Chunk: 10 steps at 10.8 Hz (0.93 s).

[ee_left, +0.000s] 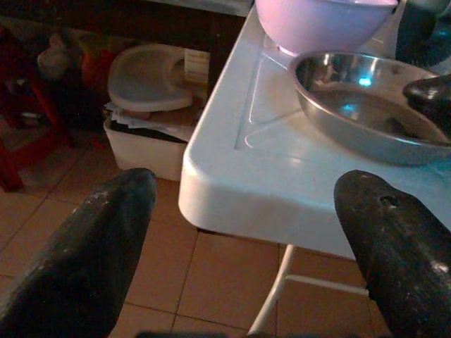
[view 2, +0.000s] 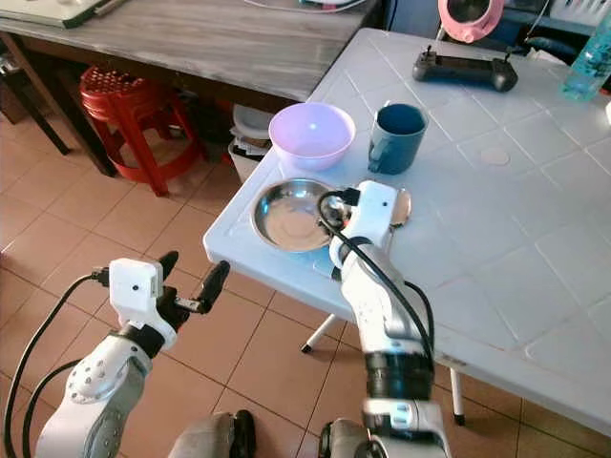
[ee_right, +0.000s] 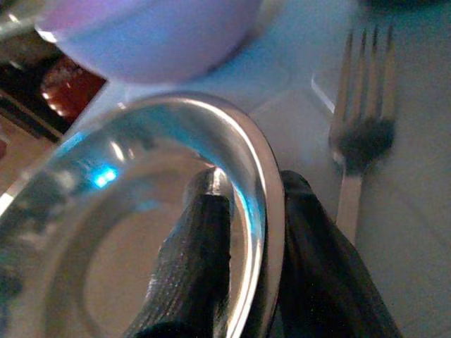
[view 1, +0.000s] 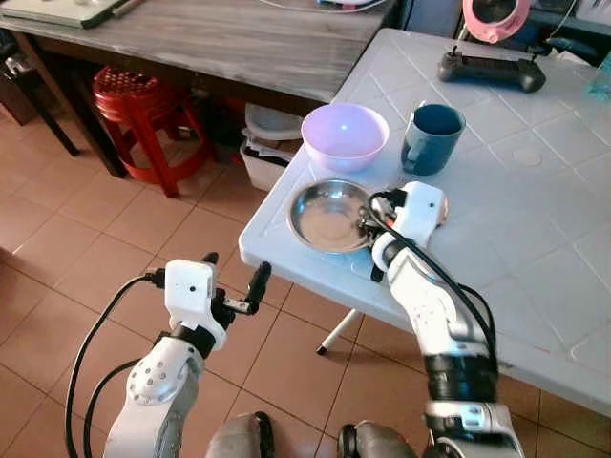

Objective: Setting the table

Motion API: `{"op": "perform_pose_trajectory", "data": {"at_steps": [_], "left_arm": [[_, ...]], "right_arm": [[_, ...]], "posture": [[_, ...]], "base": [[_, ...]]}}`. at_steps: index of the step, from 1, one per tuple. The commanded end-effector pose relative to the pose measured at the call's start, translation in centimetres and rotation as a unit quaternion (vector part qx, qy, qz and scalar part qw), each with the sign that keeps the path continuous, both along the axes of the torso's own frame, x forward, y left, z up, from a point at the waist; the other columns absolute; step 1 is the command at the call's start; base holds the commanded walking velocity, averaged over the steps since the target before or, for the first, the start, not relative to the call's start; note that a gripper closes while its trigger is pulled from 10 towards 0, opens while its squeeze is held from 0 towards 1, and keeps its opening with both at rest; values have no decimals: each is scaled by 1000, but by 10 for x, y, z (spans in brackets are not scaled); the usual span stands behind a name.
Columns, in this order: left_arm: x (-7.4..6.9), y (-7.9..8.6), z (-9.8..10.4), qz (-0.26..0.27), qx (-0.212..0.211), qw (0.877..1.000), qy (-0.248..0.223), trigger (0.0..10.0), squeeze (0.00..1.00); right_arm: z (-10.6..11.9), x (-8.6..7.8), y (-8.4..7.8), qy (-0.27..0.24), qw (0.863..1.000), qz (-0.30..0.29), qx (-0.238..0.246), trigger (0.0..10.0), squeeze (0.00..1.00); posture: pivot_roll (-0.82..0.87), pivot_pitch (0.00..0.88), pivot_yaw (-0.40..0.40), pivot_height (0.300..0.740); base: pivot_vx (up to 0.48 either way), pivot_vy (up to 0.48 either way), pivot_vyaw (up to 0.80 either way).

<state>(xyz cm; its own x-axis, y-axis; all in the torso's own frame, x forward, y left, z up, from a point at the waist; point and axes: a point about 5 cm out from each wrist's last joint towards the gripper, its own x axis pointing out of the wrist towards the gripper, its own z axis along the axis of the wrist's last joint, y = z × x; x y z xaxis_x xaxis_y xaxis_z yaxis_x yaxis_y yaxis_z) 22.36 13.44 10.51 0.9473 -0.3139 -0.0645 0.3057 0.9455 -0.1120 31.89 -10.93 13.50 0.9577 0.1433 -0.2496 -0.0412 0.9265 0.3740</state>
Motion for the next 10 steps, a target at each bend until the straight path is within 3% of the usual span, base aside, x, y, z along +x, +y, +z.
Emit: {"op": "perform_pose_trajectory", "data": {"at_steps": [1,4,7,10], "left_arm": [[0,3,-3,9,2,1000,7,10000,0],[1,2,-3,7,1,1000,7,10000,0],[4,11,-5,38,13,999,7,10000,0],[9,12,-7,56,-7,998,4,10000,0]], "right_arm": [[10,-2,5,-26,1000,10,6,0,0],[33,-5,6,-92,996,10,-9,0,0],[35,-12,3,-105,994,18,1,0,0],[38,-19,-1,-157,985,43,-50,0,0]], "posture": [[23,135,44,740],[10,130,43,740],[14,116,37,740],[-2,64,33,740]], "base": [[0,0,0],[0,0,0],[0,0,0],[0,480,0]]}}
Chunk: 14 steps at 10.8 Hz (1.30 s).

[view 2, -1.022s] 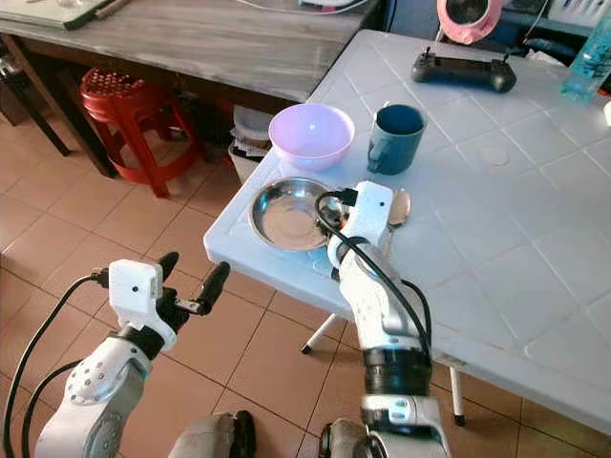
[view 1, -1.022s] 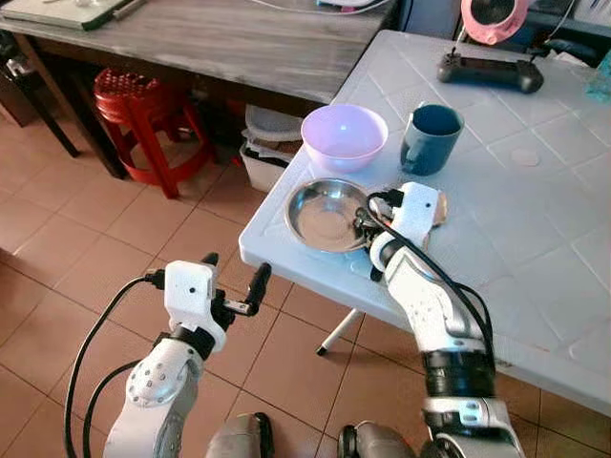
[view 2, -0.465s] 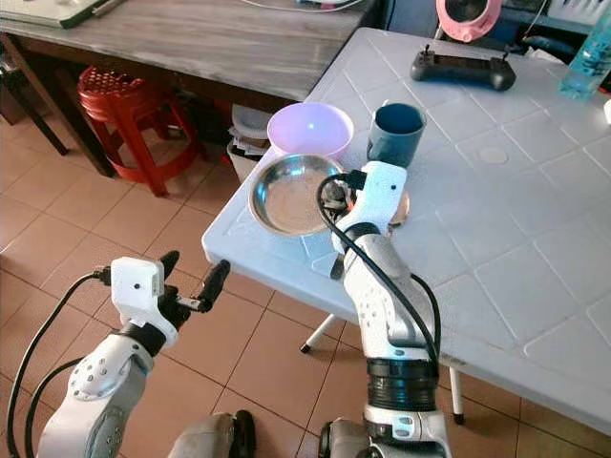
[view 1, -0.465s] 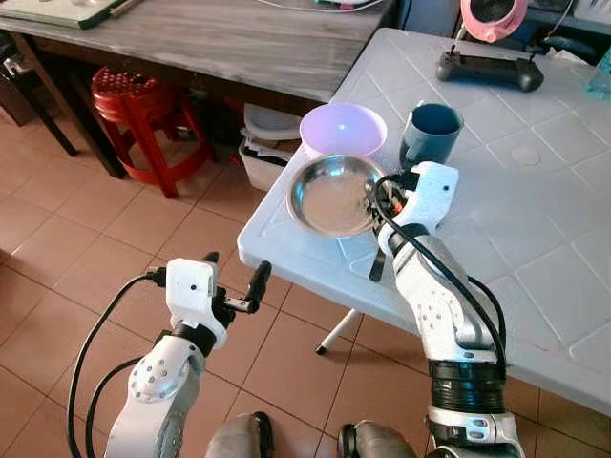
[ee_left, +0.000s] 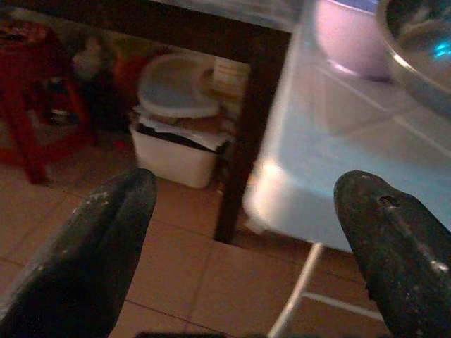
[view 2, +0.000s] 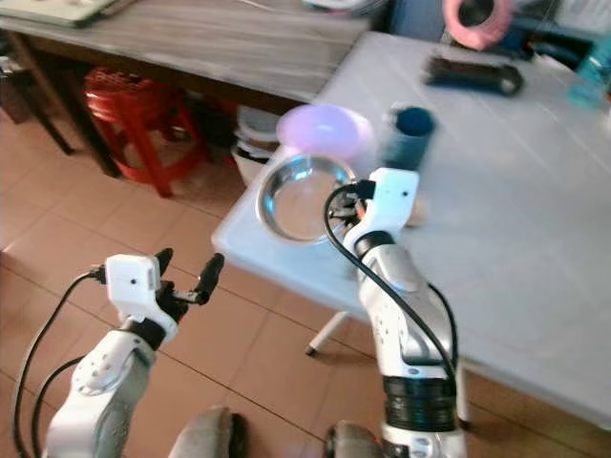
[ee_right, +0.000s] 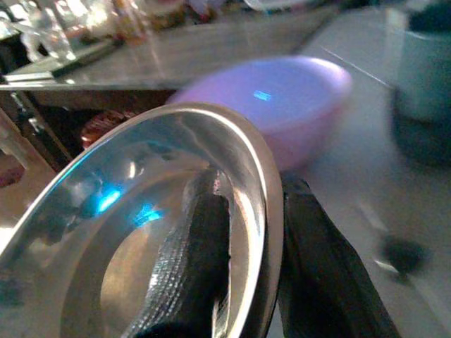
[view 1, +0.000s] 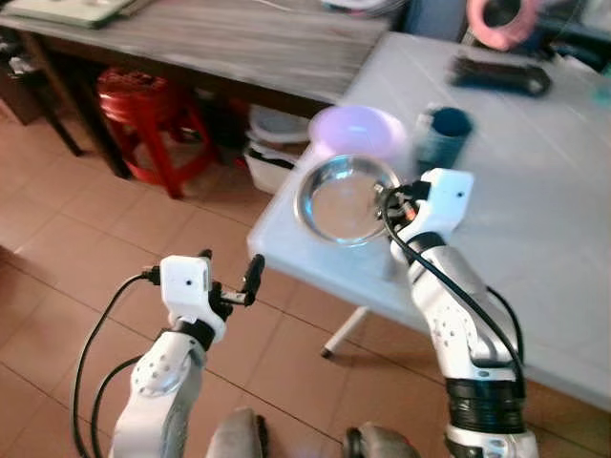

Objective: Setting the table

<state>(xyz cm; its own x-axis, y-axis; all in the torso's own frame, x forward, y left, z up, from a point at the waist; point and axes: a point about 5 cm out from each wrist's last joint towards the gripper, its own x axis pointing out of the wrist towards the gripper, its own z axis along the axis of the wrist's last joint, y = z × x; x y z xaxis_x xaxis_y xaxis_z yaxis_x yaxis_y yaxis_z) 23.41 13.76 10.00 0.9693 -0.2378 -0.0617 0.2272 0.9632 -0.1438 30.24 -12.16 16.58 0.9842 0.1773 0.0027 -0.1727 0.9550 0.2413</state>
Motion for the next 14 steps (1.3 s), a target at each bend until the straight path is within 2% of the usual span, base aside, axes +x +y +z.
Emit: {"op": "perform_pose_trajectory", "data": {"at_steps": [1,2,3,5,6,8,9,10,11,14], "left_arm": [[0,10,-2,25,6,1000,3,10000,0],[-1,10,-4,36,-13,999,12,10000,0],[-2,9,-7,35,-8,999,13,10000,0],[7,9,-1,33,-2,999,-11,10000,0],[13,9,5,33,-7,999,-24,10000,0],[16,10,7,29,0,999,-32,10000,0],[17,11,8,31,3,999,-35,10000,0],[17,12,9,33,24,998,-43,10000,0],[17,9,9,30,25,998,-43,10000,0],[17,8,8,36,23,998,-44,10000,0]], "right_arm": [[7,-3,9,-21,1000,20,-2,0,0],[4,-6,5,-22,1000,19,-5,0,0],[-3,-10,0,-17,1000,13,-8,0,0],[-6,-13,0,-27,999,12,-22,0,0],[-7,-11,0,-29,999,11,-26,0,0],[-9,-11,-3,-35,999,10,-38,0,0],[-11,-13,-5,-34,999,8,-40,2000,0],[-11,-18,-7,-49,997,7,-64,4314,0],[-17,-22,-10,-43,996,3,-72,10000,0],[-29,-33,-27,-31,994,-34,-99,10000,0]], "posture": [[-7,60,34,740],[-9,48,34,740],[-8,43,35,740],[-11,28,45,740],[-14,23,54,740],[-10,16,56,740],[-5,11,54,740],[-2,13,53,740],[1,13,51,740],[-13,2,51,740]], "base": [[0,480,0],[0,480,0],[0,480,0],[0,456,0],[326,352,0],[324,354,0],[322,356,0],[326,352,0],[364,311,0],[365,311,0]]}}
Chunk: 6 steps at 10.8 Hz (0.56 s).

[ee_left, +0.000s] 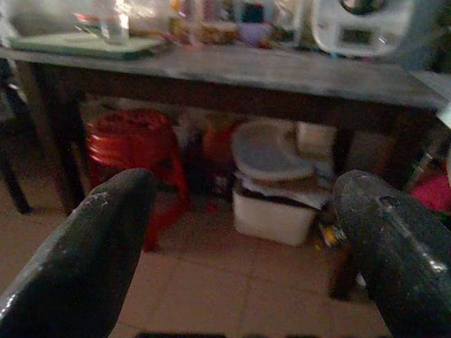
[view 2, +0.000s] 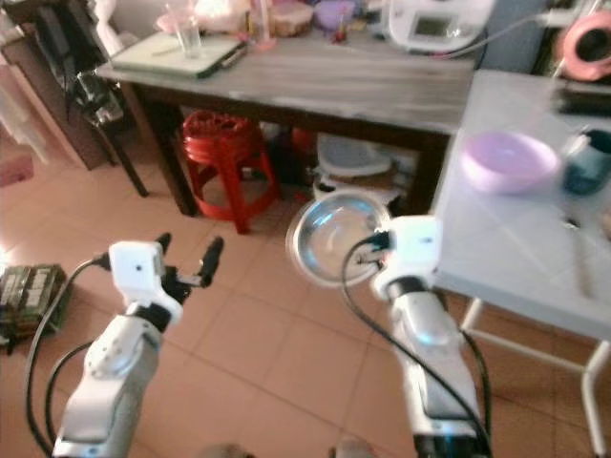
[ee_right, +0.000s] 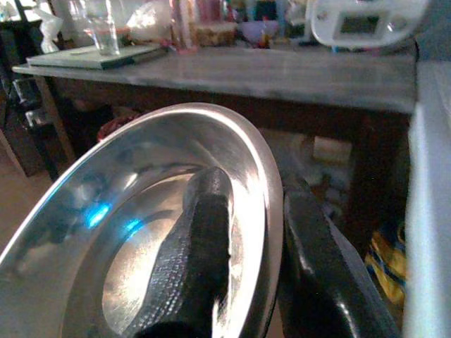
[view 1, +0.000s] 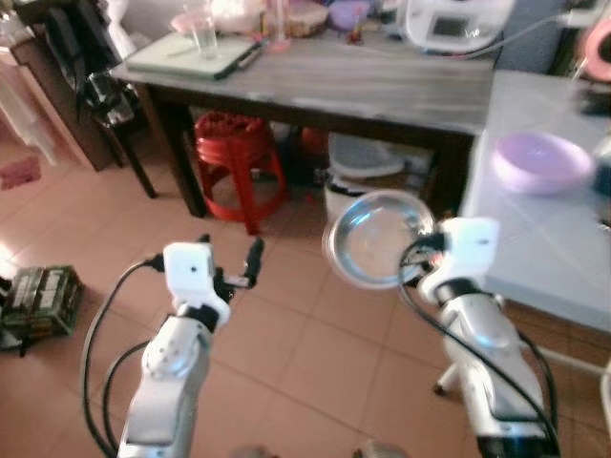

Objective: Setting the table

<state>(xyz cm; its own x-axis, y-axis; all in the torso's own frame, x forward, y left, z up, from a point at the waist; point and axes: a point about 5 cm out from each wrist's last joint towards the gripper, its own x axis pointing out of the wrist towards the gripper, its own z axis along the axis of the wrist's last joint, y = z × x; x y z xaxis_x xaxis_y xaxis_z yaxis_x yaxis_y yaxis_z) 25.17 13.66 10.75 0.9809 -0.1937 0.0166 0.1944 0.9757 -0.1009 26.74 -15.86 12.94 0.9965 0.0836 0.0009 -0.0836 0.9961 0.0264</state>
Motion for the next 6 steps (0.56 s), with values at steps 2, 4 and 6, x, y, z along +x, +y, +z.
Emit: {"op": "perform_pose_trajectory", "data": {"at_steps": [2,4,6], "left_arm": [[-1,9,-2,11,21,1000,1,10000,0],[-8,4,-13,0,23,999,22,10000,0],[-3,-2,-6,-9,23,1000,5,10000,0]], "right_arm": [[11,0,7,-27,999,5,16,10000,0],[8,-3,8,-21,1000,2,17,10000,0],[8,0,11,-21,1000,0,20,10000,0]], "posture": [[-29,0,67,740],[-35,0,77,740],[-29,3,65,740]], "base": [[366,311,0],[407,157,0],[480,0,-800]]}}
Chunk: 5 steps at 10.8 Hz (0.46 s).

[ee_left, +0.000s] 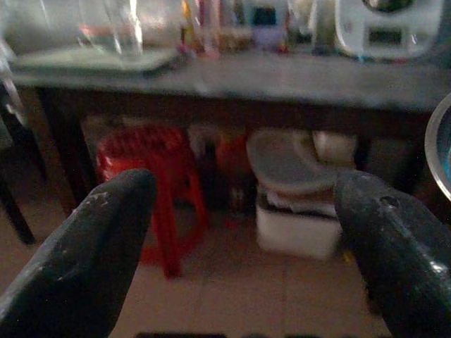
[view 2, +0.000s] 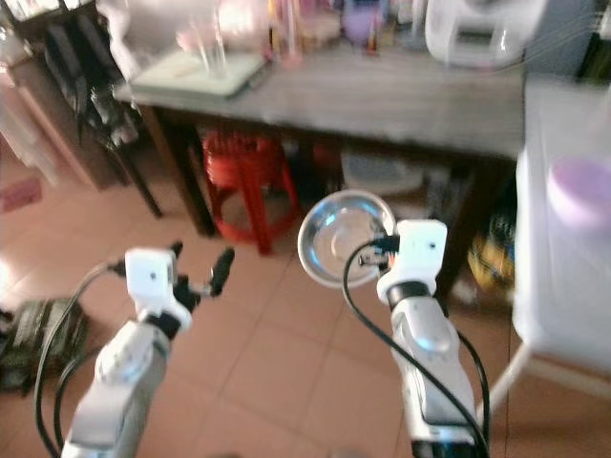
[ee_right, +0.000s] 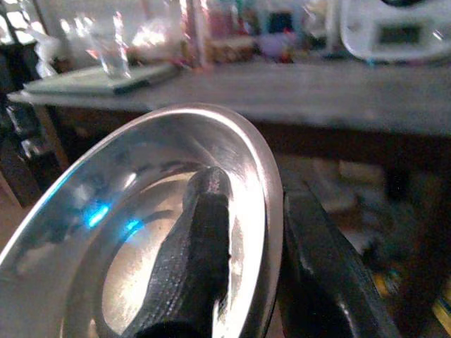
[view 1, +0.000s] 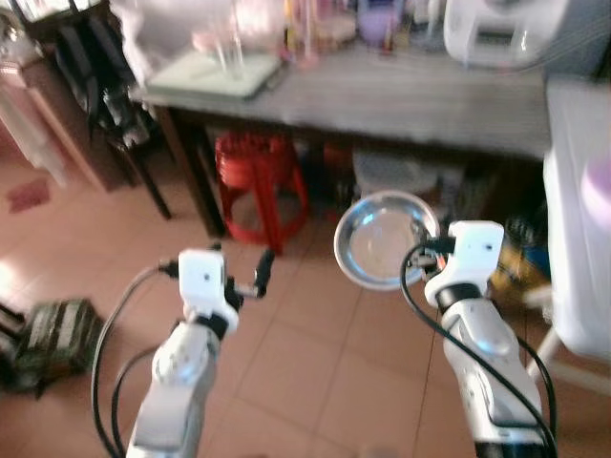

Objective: Setting the table

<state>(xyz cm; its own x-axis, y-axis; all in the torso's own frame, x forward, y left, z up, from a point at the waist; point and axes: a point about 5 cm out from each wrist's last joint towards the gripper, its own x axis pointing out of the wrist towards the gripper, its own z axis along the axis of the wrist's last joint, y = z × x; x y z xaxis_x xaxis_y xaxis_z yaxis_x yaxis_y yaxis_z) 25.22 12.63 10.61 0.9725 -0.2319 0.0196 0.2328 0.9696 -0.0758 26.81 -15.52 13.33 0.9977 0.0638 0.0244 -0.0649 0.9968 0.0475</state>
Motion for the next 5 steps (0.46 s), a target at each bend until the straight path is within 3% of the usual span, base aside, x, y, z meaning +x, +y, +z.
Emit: {"op": "perform_pose_trajectory", "data": {"at_steps": [1,2,5], "left_arm": [[4,13,1,17,12,1000,0,10000,0],[8,16,8,28,6,1000,-10,10000,0],[6,10,6,21,9,1000,-10,10000,0]], "right_arm": [[6,2,8,-13,1000,15,8,10000,0],[9,3,8,-17,1000,17,5,10000,0],[10,7,14,-20,1000,22,9,10000,0]], "posture": [[-32,1,60,740],[-31,6,58,740],[-28,2,59,740]], "base": [[480,0,-775],[480,0,0],[475,0,0]]}}
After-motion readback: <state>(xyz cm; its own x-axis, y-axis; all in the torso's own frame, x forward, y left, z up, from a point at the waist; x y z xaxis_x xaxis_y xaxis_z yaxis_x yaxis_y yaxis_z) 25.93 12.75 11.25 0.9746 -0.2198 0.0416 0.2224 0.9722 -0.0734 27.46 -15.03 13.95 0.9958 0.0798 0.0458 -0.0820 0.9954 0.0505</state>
